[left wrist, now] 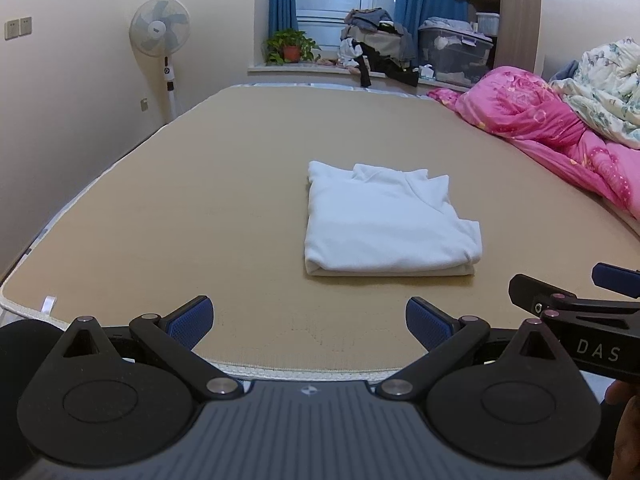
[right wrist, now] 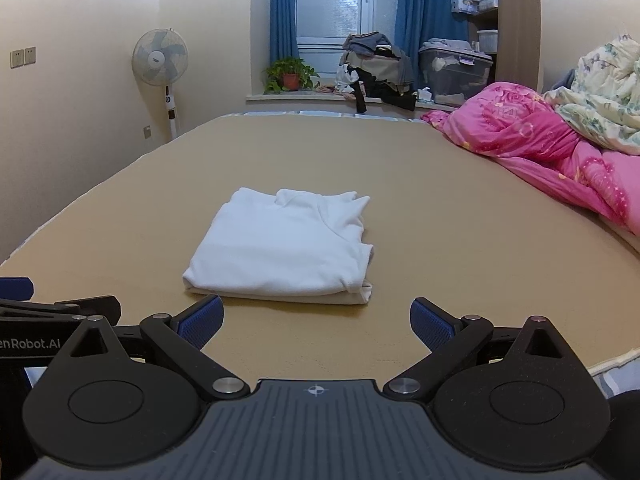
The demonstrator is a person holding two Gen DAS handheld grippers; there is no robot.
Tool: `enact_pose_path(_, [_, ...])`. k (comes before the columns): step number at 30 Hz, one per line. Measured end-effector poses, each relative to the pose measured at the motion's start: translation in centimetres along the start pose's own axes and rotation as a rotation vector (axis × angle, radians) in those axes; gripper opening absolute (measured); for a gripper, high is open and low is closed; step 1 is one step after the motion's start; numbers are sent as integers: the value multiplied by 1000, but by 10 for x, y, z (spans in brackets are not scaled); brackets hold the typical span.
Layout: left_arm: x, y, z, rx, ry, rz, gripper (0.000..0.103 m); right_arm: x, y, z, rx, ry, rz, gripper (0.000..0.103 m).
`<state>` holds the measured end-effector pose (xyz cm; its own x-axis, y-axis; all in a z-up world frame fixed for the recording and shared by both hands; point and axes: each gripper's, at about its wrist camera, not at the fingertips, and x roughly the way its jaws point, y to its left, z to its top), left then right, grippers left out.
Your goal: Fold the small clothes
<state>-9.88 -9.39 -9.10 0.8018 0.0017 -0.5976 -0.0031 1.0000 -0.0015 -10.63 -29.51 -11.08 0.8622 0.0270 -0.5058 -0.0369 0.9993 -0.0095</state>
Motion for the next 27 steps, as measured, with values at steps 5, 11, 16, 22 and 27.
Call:
enact_pose_path(5, [0,2,0,5,-10,-5,103,1,1,-1,2,-2,-3,99])
enact_pose_path(11, [-2,4,0,10,-27,-15,103,3,0,-3,-7,-9,-7,99])
enact_pose_path(16, [-3,5,-2,19,-34,-15,103,3,1,-5,-24,-17,-19,99])
enact_pose_path(22, [-3,8,-1,21,-38,-20,103,2,0,-5,-26,-21,-20,99])
enact_pose_path(27, [-4,11,-1,20,-43,-25,103,-1,-2,-4,-31,-30,-21,99])
